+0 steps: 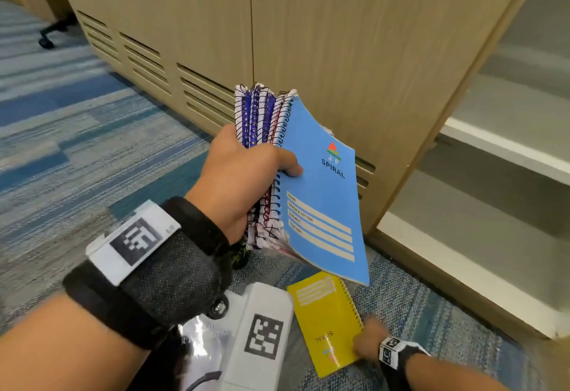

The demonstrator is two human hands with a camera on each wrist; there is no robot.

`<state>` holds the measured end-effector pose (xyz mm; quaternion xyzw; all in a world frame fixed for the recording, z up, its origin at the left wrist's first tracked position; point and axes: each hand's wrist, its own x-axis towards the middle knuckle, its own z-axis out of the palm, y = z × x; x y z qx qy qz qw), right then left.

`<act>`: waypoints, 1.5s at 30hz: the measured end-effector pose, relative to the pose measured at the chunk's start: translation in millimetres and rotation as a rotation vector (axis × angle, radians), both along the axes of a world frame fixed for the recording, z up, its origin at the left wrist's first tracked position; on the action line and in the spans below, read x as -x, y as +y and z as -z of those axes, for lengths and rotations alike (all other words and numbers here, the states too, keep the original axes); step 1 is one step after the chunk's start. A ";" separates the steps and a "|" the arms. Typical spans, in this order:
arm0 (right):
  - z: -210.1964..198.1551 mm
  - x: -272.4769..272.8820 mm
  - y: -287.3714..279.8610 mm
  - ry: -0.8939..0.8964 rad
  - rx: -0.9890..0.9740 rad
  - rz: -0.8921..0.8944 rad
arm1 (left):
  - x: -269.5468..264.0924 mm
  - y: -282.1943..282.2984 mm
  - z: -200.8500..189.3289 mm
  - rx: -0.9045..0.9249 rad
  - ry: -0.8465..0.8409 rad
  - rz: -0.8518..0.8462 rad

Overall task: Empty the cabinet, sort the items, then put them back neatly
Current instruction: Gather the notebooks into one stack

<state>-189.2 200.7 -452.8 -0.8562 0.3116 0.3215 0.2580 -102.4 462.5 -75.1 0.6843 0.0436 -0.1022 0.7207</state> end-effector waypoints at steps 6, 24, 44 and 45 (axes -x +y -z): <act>-136.7 -54.0 -4.1 -0.525 -0.028 -0.031 | 3.6 -0.6 -5.2 -0.023 -0.052 -0.033; -374.4 10.7 22.7 -1.098 -0.446 -0.165 | 53.0 -25.7 -6.2 -0.157 0.134 0.534; -369.8 9.7 6.6 -1.259 -0.207 0.234 | 47.3 -55.3 10.5 0.168 0.050 0.275; -372.7 10.9 5.4 -1.178 -0.366 0.337 | 43.5 -52.6 10.5 0.202 0.022 0.238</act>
